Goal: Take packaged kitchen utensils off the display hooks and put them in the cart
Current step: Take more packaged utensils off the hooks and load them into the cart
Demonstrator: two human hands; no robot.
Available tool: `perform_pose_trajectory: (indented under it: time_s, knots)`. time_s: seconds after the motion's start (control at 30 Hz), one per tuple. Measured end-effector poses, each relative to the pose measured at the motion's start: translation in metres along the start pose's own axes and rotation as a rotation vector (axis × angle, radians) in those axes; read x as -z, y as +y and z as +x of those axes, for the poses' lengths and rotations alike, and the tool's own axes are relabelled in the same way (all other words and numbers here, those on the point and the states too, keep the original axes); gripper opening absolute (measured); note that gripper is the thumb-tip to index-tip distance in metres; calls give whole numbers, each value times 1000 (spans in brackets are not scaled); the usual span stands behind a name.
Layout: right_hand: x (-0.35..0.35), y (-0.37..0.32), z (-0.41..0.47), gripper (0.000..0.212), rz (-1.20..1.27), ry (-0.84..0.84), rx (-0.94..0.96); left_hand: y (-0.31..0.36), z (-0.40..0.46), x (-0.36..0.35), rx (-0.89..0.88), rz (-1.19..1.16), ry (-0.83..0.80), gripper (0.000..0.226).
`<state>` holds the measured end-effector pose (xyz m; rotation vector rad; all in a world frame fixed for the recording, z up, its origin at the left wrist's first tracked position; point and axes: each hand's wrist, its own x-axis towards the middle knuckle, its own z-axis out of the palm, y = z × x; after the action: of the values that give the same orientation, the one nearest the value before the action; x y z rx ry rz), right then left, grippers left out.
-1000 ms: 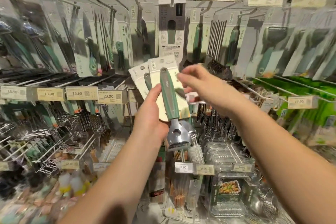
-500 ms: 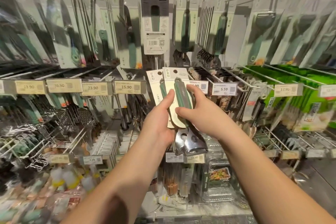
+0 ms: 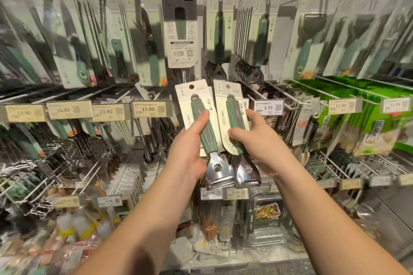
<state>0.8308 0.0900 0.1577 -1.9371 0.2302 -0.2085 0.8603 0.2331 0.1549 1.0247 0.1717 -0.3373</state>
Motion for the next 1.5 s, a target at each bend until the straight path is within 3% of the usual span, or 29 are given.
perform_pose_trajectory:
  time_s: [0.1,0.27,0.4,0.7,0.97,1.27,1.5]
  knots:
    - [8,0,3,76,81,30,18,9,-2,-1,-40,-23,-2,45]
    - [28,-11,8,65,38,131,111,23,-4,-7,-75,-30,-39,36]
    - [37,-19,19,74,59,237,143,34,-8,-16,-97,-23,-67,36]
    - [71,-35,61,74,49,413,220,44,-21,-34,-113,-17,-162,23]
    - [94,-56,97,70,24,435,278,43,-25,-42,-101,-7,-209,28]
    - [106,-65,120,65,-2,452,318,43,-17,-36,-70,-24,-128,43]
    - [95,-61,136,74,-32,459,311,45,-19,-33,-80,-10,-106,44]
